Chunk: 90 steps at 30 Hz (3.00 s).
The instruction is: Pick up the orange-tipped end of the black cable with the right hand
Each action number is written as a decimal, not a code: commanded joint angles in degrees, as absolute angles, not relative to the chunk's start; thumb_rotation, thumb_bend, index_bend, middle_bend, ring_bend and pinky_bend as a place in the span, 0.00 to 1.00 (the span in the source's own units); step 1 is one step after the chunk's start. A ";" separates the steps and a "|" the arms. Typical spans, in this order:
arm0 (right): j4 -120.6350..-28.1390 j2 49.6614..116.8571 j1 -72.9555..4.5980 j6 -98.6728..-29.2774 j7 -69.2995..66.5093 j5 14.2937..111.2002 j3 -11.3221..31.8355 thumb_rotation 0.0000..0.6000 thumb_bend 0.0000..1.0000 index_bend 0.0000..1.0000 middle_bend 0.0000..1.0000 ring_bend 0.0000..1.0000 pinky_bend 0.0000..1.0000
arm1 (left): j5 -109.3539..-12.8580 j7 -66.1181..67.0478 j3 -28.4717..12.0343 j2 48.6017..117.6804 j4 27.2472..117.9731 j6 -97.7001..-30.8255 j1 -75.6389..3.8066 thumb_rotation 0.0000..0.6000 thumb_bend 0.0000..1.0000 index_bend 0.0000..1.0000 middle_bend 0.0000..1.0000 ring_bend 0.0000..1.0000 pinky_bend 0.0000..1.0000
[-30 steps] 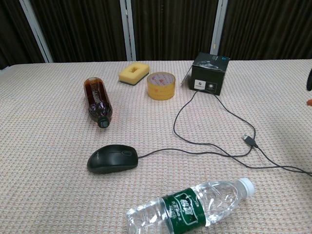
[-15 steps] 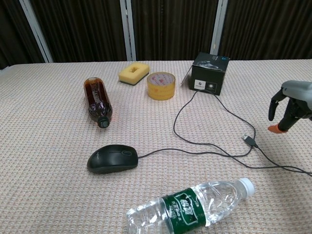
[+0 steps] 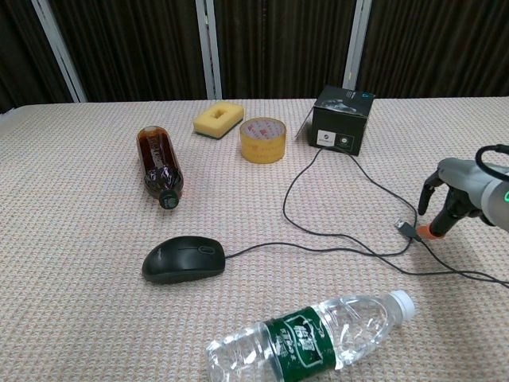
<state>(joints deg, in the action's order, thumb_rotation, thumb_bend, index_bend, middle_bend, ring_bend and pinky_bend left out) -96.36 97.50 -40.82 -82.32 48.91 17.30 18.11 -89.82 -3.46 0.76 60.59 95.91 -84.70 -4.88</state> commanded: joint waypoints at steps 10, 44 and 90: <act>-93.16 100.03 -40.62 -81.38 48.72 17.40 18.37 1.00 0.29 0.36 1.00 1.00 0.85 | -89.37 -3.62 0.72 60.37 96.03 -84.70 -4.66 1.00 0.04 0.00 0.00 0.00 0.00; -91.20 104.11 -38.96 -81.53 46.84 23.43 18.12 1.00 0.39 0.58 1.00 1.00 0.85 | -88.47 -3.89 0.48 60.13 96.46 -83.83 -4.78 1.00 0.04 0.00 0.00 0.00 0.00; -76.00 103.87 -15.64 -90.75 -29.36 81.49 9.60 1.00 0.41 0.61 1.00 1.00 0.83 | -86.75 -1.92 -0.01 60.65 96.95 -83.63 -4.38 1.00 0.04 0.00 0.00 0.00 0.00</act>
<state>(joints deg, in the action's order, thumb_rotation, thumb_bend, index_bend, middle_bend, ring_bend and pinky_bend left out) -78.86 101.57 -16.96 -89.02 -27.14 79.48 10.56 -86.75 -1.92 -0.01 60.66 96.95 -83.63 -4.38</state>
